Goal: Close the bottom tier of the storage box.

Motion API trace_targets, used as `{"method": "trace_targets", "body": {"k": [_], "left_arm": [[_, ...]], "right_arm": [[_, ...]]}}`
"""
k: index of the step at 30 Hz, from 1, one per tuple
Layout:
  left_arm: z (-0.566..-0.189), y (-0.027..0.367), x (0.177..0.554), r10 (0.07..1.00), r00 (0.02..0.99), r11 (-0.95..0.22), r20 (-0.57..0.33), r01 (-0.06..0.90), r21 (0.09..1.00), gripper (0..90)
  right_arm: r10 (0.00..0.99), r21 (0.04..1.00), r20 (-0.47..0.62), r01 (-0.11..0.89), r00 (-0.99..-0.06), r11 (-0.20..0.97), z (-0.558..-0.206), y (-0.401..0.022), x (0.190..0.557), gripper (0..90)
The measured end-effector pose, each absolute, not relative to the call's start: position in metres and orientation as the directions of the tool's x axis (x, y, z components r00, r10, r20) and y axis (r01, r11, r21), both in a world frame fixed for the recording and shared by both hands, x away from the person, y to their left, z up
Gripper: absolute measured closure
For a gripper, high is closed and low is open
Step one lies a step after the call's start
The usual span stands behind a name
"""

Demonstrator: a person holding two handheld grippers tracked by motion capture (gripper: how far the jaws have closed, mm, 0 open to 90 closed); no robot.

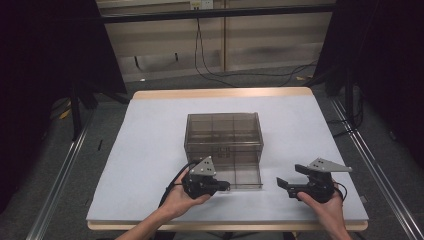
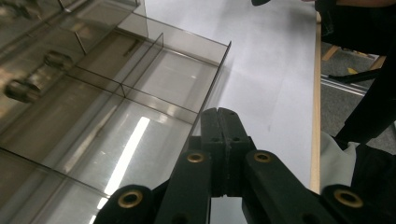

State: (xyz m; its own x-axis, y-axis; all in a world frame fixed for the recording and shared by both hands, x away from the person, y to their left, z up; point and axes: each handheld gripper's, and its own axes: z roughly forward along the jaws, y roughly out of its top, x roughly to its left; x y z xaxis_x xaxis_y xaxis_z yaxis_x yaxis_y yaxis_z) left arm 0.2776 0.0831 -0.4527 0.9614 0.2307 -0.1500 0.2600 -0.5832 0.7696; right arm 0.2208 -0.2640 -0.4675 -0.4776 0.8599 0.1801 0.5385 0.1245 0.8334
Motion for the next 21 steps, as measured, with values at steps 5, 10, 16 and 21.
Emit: {"method": "trace_targets", "body": {"k": [5, 10, 16, 21], "left_arm": [[-0.459, 0.081, 0.277, 0.227, 0.963, -0.596, -0.148, 0.257, 0.761, 90.0], [-0.46, 0.082, 0.28, 0.242, 0.961, -0.628, -0.137, 0.263, 0.732, 90.0], [-0.467, 0.082, 0.284, 0.236, 0.956, -0.633, -0.173, 0.286, 0.719, 90.0], [-0.468, 0.08, 0.283, 0.237, 0.957, -0.636, -0.17, 0.285, 0.717, 90.0]], "right_arm": [[0.851, 0.826, 0.188, 0.547, -0.49, 0.133, -0.468, -0.263, 0.22, 11.4], [0.849, 0.826, 0.19, 0.548, -0.493, 0.133, -0.468, -0.262, 0.22, 11.4], [0.849, 0.828, 0.193, 0.547, -0.492, 0.128, -0.468, -0.263, 0.221, 10.9], [0.847, 0.827, 0.197, 0.547, -0.494, 0.126, -0.469, -0.263, 0.221, 10.9]]}}
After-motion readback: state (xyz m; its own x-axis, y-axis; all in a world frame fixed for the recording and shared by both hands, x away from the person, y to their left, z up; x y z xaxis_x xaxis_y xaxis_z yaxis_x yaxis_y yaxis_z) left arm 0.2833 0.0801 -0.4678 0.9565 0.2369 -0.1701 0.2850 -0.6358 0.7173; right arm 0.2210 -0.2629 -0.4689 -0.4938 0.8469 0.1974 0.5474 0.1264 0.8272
